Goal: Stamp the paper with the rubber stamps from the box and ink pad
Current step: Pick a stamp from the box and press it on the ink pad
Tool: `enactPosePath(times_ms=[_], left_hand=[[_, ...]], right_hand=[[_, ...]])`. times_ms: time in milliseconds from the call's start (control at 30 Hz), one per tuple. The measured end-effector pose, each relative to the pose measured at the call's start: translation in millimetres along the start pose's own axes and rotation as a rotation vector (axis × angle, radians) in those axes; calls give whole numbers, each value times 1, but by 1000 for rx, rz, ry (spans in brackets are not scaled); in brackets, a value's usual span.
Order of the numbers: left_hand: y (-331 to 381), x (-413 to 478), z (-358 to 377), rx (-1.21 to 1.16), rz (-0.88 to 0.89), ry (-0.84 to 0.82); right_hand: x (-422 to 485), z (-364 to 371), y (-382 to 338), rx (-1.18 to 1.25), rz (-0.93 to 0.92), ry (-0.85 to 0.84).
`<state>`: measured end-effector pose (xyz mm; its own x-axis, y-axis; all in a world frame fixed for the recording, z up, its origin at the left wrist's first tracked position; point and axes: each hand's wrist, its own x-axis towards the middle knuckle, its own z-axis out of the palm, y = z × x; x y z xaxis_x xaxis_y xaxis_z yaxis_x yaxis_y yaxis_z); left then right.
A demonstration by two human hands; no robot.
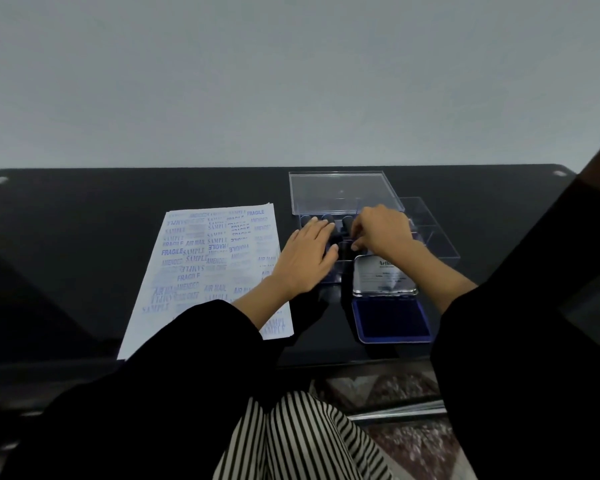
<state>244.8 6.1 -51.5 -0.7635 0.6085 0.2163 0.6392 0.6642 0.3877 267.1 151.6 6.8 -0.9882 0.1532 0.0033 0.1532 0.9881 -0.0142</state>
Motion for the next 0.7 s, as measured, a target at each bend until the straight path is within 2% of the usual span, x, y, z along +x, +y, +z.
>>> enactPosePath(times_ms=[167, 367, 700], left_hand=[[1, 0, 0, -5, 1, 7], [1, -1, -2, -43, 16, 17], [-5, -23, -16, -127, 17, 165]], right_hand=[[-1, 4, -13, -31, -29, 87], [2, 1, -31, -43, 7, 12], [-2, 7, -38, 72, 145, -18]])
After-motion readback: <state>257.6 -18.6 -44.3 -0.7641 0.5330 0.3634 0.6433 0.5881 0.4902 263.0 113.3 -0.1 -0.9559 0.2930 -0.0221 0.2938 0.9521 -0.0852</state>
